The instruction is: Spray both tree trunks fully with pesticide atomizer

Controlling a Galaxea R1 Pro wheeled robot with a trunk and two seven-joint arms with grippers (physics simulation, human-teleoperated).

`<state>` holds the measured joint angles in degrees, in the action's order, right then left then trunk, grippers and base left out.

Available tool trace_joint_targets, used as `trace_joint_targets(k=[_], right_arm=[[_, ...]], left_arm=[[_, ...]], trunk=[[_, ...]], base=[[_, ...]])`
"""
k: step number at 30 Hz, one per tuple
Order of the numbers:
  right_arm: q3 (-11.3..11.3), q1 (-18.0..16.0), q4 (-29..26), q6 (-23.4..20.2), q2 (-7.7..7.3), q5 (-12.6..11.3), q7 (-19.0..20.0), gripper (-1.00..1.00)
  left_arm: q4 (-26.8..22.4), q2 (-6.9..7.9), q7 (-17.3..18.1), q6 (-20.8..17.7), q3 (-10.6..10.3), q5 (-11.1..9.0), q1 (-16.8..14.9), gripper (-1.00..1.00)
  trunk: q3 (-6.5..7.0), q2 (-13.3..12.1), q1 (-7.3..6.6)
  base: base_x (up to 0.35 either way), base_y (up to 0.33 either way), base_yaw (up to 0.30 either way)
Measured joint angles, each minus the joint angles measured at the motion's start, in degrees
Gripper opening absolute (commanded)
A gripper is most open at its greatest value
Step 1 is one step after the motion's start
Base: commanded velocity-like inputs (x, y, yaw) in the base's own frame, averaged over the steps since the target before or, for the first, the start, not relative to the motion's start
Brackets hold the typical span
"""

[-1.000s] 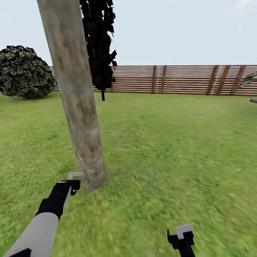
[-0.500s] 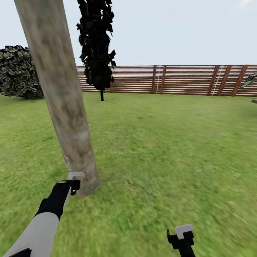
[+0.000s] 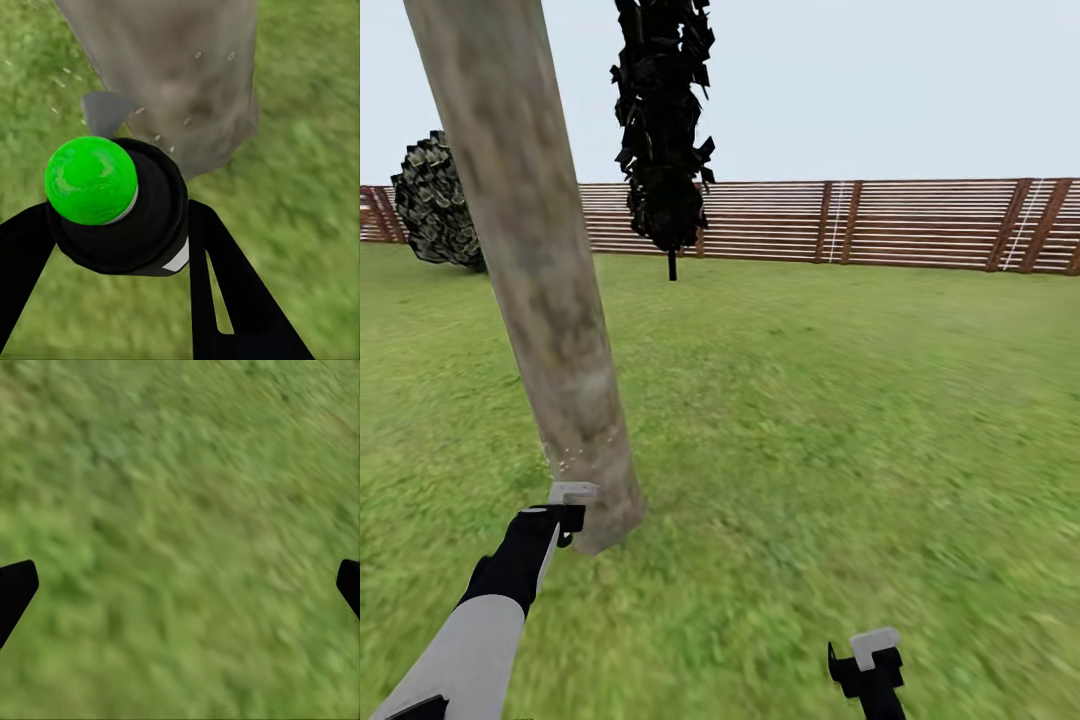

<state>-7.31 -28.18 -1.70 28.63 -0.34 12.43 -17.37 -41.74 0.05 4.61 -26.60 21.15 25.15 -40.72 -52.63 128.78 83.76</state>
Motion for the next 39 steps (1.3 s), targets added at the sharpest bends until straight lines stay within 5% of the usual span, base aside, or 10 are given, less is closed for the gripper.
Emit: trace_joint_targets(k=[13, 16, 18, 20, 22, 25, 27, 33, 37, 39], right_arm=[[0.0, 0.0, 0.0, 0.0, -0.09, 0.0, 0.0, 1.0], [0.0, 0.0, 0.0, 0.0, -0.09, 0.0, 0.0, 1.0], [0.0, 0.1, 0.0, 0.0, -0.09, 0.0, 0.0, 1.0], [0.0, 0.2, 0.0, 0.0, -0.13, 0.0, 0.0, 1.0], [0.0, 0.2, 0.0, 0.0, -0.16, 0.1, 0.0, 1.0], [0.0, 0.2, 0.0, 0.0, -0.2, 0.1, 0.0, 1.0], [0.0, 0.3, 0.0, 0.0, -0.25, 0.1, 0.0, 1.0], [0.0, 0.3, 0.0, 0.0, -0.21, 0.1, 0.0, 1.0], [0.0, 0.3, 0.0, 0.0, -0.2, 0.1, 0.0, 1.0], [0.0, 0.2, 0.0, 0.0, -0.18, 0.1, 0.0, 1.0]], left_arm=[[5.6, 1.43, -4.2, 0.2, 0.3, 0.3, 0.4, -1.0], [5.9, 0.63, -4.3, 0.3, 0.3, -0.4, 0.7, -1.0], [5.9, -2.64, -4.3, 1.0, -0.2, -4.1, 0.7, -1.0], [5.9, -3.11, -4.4, 2.4, -0.1, -4.0, 0.7, -1.0], [5.9, -2.85, -4.4, 3.1, 0.0, -4.0, 0.8, -1.0], [5.9, 1.55, -4.4, 3.5, 0.4, -4.0, 1.3, -1.0], [6.1, 2.88, -4.4, 3.5, 0.4, -5.0, 2.0, -1.0], [10.0, 1.49, -4.4, 4.0, 0.4, -6.1, 3.4, -1.0], [11.4, 0.84, -4.5, 8.1, 0.8, -5.7, 3.7, -1.0], [12.0, 1.65, -4.4, 9.3, 4.7, -5.4, 4.4, -1.0]], trunk=[[-0.34, 0.0, 0.0], [-0.4, 0.0, 0.0], [-0.4, 0.0, 0.0], [-0.4, 0.0, 0.0], [-0.4, 0.0, 0.0], [-0.41, 0.0, 0.0], [-0.41, 0.0, 0.0], [-0.41, 0.0, 0.01], [-0.41, 0.0, 0.01], [-0.41, 0.0, 0.01]], base=[[0.136, -0.245, 0.262], [0.114, -0.254, 0.219], [0.114, -0.254, 0.033], [0.116, -0.254, 0.009], [0.12, -0.254, 0.003], [0.123, -0.254, 0.0], [0.123, -0.254, 0.0], [0.112, -0.257, 0.01], [0.09, -0.265, 0.205], [0.089, -0.265, 0.267]])
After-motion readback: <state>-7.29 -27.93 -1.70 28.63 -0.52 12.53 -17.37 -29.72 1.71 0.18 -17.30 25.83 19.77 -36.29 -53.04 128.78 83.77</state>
